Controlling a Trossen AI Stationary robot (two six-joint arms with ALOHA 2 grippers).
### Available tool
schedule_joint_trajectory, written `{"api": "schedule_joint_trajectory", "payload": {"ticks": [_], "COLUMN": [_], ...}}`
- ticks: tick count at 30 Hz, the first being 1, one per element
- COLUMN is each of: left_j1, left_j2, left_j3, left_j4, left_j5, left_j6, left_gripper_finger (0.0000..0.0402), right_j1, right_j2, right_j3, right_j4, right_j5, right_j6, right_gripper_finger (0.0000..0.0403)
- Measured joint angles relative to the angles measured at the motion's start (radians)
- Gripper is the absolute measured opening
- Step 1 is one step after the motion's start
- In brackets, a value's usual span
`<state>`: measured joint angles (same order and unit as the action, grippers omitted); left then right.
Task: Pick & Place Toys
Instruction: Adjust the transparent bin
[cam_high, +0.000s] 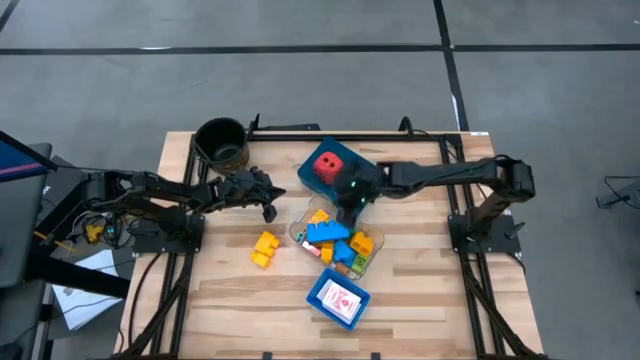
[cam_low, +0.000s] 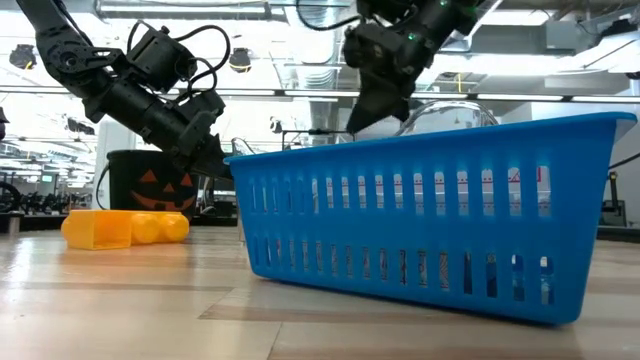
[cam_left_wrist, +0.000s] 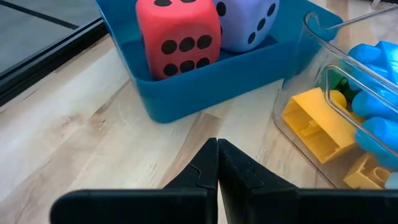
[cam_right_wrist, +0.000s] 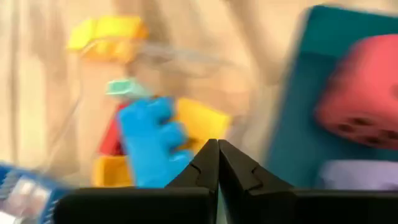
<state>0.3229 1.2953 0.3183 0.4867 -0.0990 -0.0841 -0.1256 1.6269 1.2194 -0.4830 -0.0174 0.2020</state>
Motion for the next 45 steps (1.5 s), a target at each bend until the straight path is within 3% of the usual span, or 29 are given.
{"api": "schedule_joint_trajectory", "payload": {"ticks": [10,22,28,45], "left_j1": [0.000,0.000,0.000,0.000], "left_j2": [0.000,0.000,0.000,0.000], "left_j3": [0.000,0.000,0.000,0.000], "left_j4": [-0.004,-0.011,-0.016,-0.015], "left_j5": [-0.001,-0.001,-0.001,-0.001], "left_j6": [0.001,0.001,0.001,0.001], "left_gripper_finger": [0.0000,0.0000,0.0000,0.0000], "right_j1": [0.053,0.026,0.014,-0.029], "right_j2": [0.142,0.262,0.267,0.266], "right_j3": [0.021,0.118,0.119,0.149], "right_j4": [0.001,0.005,0.007,0.028], "right_j5": [-0.005,0.024,0.095,0.147], "right_j6": [0.024,0.008,0.007,-0.056], "right_gripper_finger": [0.0000,0.0000,0.0000,0.0000]}}
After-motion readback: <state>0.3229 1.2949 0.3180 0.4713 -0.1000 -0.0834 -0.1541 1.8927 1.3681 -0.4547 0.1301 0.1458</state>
